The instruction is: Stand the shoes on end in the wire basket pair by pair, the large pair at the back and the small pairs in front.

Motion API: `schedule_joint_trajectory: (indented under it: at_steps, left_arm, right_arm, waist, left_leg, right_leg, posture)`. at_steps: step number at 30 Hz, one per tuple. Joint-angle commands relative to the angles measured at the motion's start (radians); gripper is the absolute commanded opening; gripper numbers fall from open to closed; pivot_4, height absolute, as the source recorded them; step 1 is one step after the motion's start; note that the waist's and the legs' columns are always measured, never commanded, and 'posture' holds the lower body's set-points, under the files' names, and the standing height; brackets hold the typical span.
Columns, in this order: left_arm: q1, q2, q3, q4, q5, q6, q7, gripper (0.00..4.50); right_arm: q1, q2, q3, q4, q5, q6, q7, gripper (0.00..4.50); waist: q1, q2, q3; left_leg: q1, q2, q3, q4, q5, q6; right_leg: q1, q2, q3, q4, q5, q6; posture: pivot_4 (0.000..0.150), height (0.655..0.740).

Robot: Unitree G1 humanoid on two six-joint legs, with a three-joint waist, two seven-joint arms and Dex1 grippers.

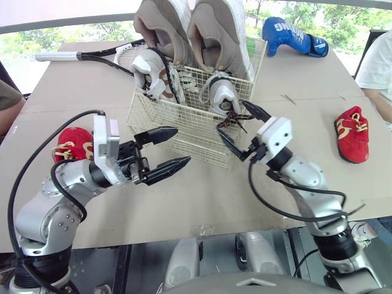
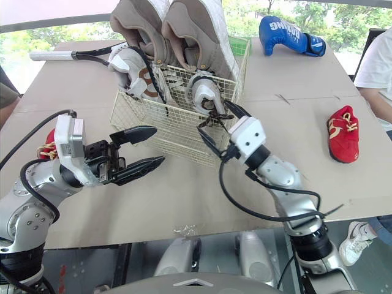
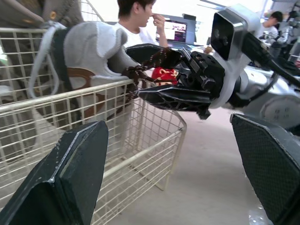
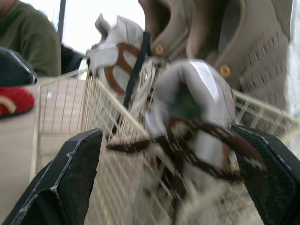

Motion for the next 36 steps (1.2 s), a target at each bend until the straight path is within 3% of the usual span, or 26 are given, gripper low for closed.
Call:
schedule_joint_trajectory:
  at_steps: [1,2,5,12,17,21,26,30,36]
  left_arm:
    - [-0.006,0.014,-0.001,-0.002,-0.009,-0.004,-0.028,4.50]
    - [-0.002,0.018,-0.001,0.000,-0.014,0.003,-0.037,4.50]
    - [0.018,0.034,-0.002,0.009,-0.016,0.013,-0.078,4.50]
    - [0.020,0.062,0.000,0.046,-0.005,0.016,-0.145,4.50]
    - [0.034,0.088,0.006,0.049,-0.016,0.031,-0.185,4.50]
    - [0.045,0.095,0.015,0.051,-0.005,0.024,-0.196,4.50]
    - [0.048,0.097,0.028,0.049,-0.007,0.024,-0.189,4.50]
    - [0.028,0.080,0.007,0.040,-0.006,0.026,-0.162,4.50]
    - [-0.007,0.049,-0.022,0.041,0.005,0.021,-0.118,4.50]
  right_arm:
    - [0.025,-0.074,-0.079,-0.152,0.148,0.169,0.066,4.17]
    - [0.031,-0.105,-0.093,-0.180,0.179,0.202,0.092,4.17]
    - [0.026,-0.206,-0.137,-0.246,0.340,0.322,0.199,3.39]
    - [0.003,-0.372,-0.089,-0.298,0.460,0.416,0.395,0.08]
    - [-0.012,-0.386,0.051,-0.203,0.279,0.352,0.411,0.03]
    - [-0.006,-0.274,0.101,-0.056,0.100,0.266,0.263,0.03]
    - [0.078,-0.164,0.034,-0.044,0.039,0.242,0.122,0.03]
    - [0.041,-0.070,-0.059,0.006,0.001,0.237,-0.023,0.03]
    - [-0.006,-0.082,-0.093,0.109,-0.057,0.201,-0.011,0.03]
  waist:
    - [0.000,0.000,0.000]
    - [0.000,0.001,0.001]
    - [-0.001,0.003,0.002]
    - [0.000,0.003,0.003]
    - [0.000,0.003,0.002]
    - [-0.002,0.002,0.002]
    - [0.005,0.002,0.002]
    - [0.004,0.002,0.002]
    - [0.006,0.002,0.002]
  left_leg:
    - [-0.001,0.000,0.000,0.000,0.000,0.000]
    - [-0.001,0.000,0.000,0.000,0.000,0.000]
    - [-0.002,0.000,0.000,-0.001,0.000,0.000]
    - [-0.002,0.000,0.002,-0.001,0.000,0.001]
    - [-0.002,0.000,0.002,-0.001,0.000,0.001]
    - [-0.002,0.000,0.002,-0.001,0.000,0.001]
    - [-0.004,0.000,0.002,0.000,0.000,0.000]
    - [-0.003,0.000,0.002,0.001,0.000,0.000]
    - [-0.002,-0.001,0.003,0.001,0.000,0.000]
  right_leg:
    - [0.000,0.000,0.000,0.000,0.000,0.000]
    - [-0.001,0.000,0.000,0.000,0.000,0.000]
    - [-0.001,0.000,-0.001,-0.001,0.000,0.000]
    - [-0.001,0.000,-0.002,-0.002,0.000,0.000]
    - [-0.001,0.000,-0.002,-0.003,0.000,0.000]
    - [-0.001,0.000,-0.002,-0.003,0.000,0.000]
    - [-0.002,-0.001,-0.002,-0.002,0.000,0.000]
    - [-0.001,0.000,0.000,-0.002,0.000,0.000]
    - [-0.001,0.000,0.000,-0.001,0.000,0.000]
  posture:
    - [0.150,0.7400]
    - [0.150,0.7400]
    - [0.150,0.7400]
    - [0.150,0.7400]
    - [0.150,0.7400]
    - [0.150,0.7400]
    - [0.150,0.7400]
    - [0.150,0.7400]
    - [0.150,0.7400]
